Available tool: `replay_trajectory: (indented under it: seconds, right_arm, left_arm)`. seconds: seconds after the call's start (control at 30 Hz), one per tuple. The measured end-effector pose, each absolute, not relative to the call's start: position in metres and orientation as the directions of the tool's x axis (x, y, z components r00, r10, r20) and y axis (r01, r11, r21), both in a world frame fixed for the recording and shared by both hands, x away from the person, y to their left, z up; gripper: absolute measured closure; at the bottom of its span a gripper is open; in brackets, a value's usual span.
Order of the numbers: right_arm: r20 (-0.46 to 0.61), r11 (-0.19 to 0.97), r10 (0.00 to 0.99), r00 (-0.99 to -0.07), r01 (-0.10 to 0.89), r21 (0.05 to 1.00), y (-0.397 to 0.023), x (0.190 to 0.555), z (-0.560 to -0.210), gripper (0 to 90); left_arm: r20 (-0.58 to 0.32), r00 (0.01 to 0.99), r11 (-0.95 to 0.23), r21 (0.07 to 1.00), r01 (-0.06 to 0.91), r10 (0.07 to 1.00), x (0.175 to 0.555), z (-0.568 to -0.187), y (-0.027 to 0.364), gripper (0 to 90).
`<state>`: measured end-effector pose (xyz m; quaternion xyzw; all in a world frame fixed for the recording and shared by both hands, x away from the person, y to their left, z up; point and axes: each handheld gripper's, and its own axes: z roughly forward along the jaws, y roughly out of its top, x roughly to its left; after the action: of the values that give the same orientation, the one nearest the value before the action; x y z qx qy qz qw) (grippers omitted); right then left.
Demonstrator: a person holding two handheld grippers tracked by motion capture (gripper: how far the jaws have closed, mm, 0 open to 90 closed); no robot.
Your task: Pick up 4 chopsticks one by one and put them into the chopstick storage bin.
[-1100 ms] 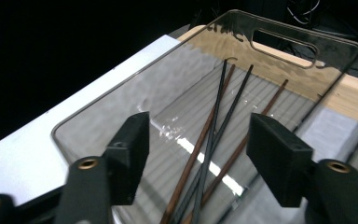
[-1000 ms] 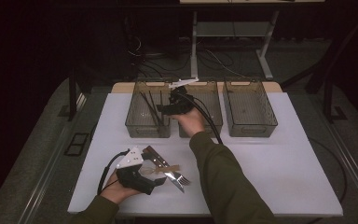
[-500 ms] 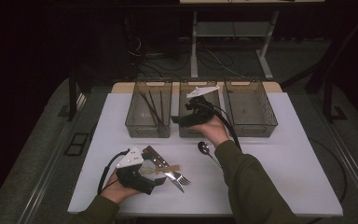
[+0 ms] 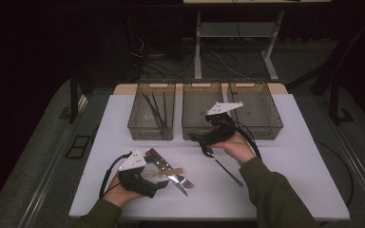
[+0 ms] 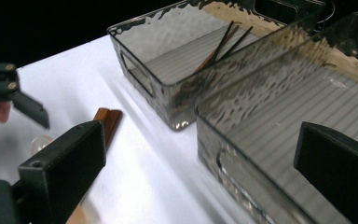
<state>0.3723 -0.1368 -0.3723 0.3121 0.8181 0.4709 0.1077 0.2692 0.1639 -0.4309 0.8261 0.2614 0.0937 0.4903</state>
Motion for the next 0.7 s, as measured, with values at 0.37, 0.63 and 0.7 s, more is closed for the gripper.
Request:
replay_trajectory:
  seconds: [0.37, 0.63, 0.7]
  right_arm:
    - [0.145, 0.314, 0.629, -0.764, 0.421, 0.851, -0.178, 0.343, -0.392, 1.9]
    - [0.133, 0.298, 0.658, -0.741, 0.418, 0.859, -0.208, 0.320, -0.400, 1.9]
    - [0.136, 0.292, 0.669, -0.731, 0.426, 0.856, -0.214, 0.313, -0.404, 1.9]
  left_arm:
    - [-0.090, 0.844, -0.395, 0.855, 0.338, 0.528, 0.271, -0.432, 0.165, 0.3]
    - [-0.085, 0.846, -0.395, 0.857, 0.332, 0.527, 0.270, -0.431, 0.166, 0.7]
    - [-0.084, 0.846, -0.394, 0.858, 0.330, 0.526, 0.270, -0.430, 0.166, 0.8]
